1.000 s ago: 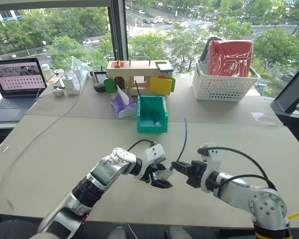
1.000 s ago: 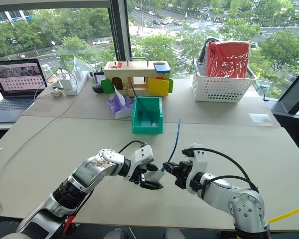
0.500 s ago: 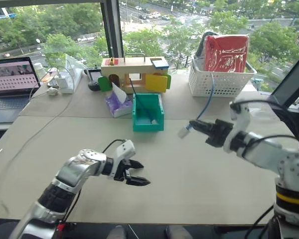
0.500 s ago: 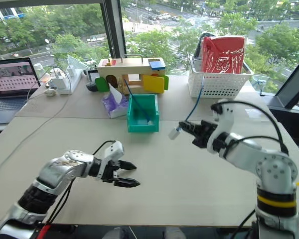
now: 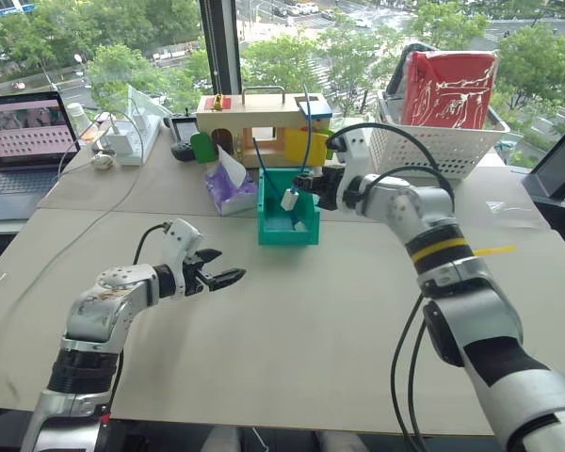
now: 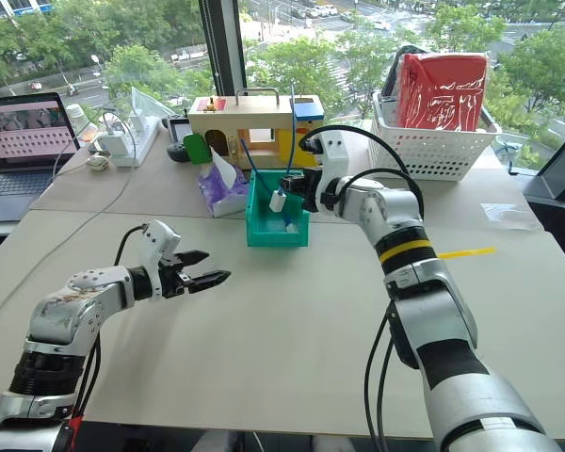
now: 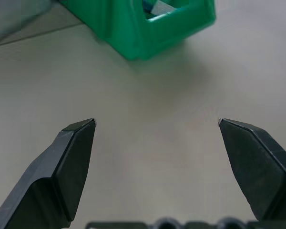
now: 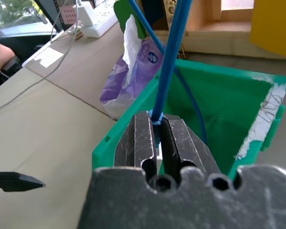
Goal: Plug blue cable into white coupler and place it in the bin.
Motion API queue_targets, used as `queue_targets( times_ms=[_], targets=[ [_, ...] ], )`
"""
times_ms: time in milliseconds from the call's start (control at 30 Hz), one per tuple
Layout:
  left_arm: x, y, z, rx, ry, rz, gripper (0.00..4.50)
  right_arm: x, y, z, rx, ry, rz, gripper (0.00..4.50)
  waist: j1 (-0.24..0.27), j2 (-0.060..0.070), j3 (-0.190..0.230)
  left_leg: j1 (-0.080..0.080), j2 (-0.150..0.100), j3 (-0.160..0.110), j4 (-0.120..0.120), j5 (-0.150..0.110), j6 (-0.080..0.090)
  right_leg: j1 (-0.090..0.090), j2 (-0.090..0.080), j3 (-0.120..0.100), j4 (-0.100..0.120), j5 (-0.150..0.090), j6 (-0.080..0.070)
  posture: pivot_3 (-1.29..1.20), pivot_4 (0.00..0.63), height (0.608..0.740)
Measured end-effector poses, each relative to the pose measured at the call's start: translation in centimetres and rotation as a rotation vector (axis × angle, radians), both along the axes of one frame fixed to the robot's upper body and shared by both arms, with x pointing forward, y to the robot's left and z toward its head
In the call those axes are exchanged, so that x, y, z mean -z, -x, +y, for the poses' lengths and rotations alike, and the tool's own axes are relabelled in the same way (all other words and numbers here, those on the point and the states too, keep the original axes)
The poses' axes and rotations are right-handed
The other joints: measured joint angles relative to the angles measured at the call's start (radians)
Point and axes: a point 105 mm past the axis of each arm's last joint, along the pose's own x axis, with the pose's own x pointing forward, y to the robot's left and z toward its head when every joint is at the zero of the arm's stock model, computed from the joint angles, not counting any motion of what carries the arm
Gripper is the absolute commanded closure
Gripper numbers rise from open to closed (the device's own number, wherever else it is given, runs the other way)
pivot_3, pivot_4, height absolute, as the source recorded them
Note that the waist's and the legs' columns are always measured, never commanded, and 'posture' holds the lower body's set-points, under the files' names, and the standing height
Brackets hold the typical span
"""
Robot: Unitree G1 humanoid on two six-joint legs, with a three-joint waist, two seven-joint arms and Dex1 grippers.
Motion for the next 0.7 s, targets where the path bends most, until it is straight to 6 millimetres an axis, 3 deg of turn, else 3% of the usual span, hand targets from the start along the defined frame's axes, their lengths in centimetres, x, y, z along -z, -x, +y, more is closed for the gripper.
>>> queue_targets(
  times_ms=[167, 333, 500, 567, 633, 700],
  targets=[
    [0.4, 0.9, 0.7, -0.056, -0.057, -0.058, 0.00, 0.1, -0.3, -0.3, -0.033, -0.009, 0.003, 1.82, -0.002, 0.000, 0.000, 0.000, -0.001, -0.001, -0.001, 0.003, -0.005, 0.000, -0.001, 0.000, 0.000, 0.000, 0.000, 0.00, 0.150, 0.740],
    [-0.3, 0.6, 1.0, -0.071, -0.083, -0.150, 0.00, -3.7, 0.1, -2.8, -0.038, -0.127, -0.040, 0.08, 0.003, 0.001, 0.001, 0.001, -0.002, -0.002, 0.000, 0.004, -0.007, 0.001, -0.001, -0.001, 0.000, 0.000, 0.000, 0.00, 0.150, 0.740],
    [-0.5, -0.5, 1.9, -0.103, -0.077, -0.199, 0.00, -7.6, 2.2, -7.4, -0.005, -0.178, -0.176, 0.08, 0.008, 0.000, 0.001, 0.003, -0.002, -0.002, 0.002, 0.005, -0.007, 0.003, 0.000, -0.001, 0.001, 0.000, 0.000, 0.00, 0.150, 0.740],
    [-0.7, -0.9, 1.6, -0.089, -0.047, -0.208, 0.00, -6.6, 3.9, -9.8, 0.017, -0.114, -0.247, 0.08, 0.014, -0.001, 0.000, 0.003, -0.002, -0.003, 0.001, 0.005, -0.007, 0.004, 0.000, -0.002, 0.001, 0.000, 0.000, 0.00, 0.150, 0.740],
    [-0.8, -0.5, 1.5, -0.038, -0.007, -0.209, 0.00, -2.4, 6.5, -12.4, 0.036, 0.035, -0.272, 0.08, 0.021, -0.001, 0.000, 0.003, -0.003, -0.003, 0.001, 0.004, -0.005, 0.004, -0.001, -0.002, 0.000, 0.000, 0.000, 0.00, 0.150, 0.740],
    [-0.5, 0.3, 1.9, -0.013, 0.008, -0.193, 0.00, 2.4, 8.8, -13.8, 0.035, 0.182, -0.226, 0.08, 0.022, -0.001, 0.000, 0.002, -0.003, -0.003, 0.002, 0.004, -0.004, 0.003, -0.002, -0.001, 0.000, 0.000, 0.000, 0.00, 0.150, 0.740]
  ],
)
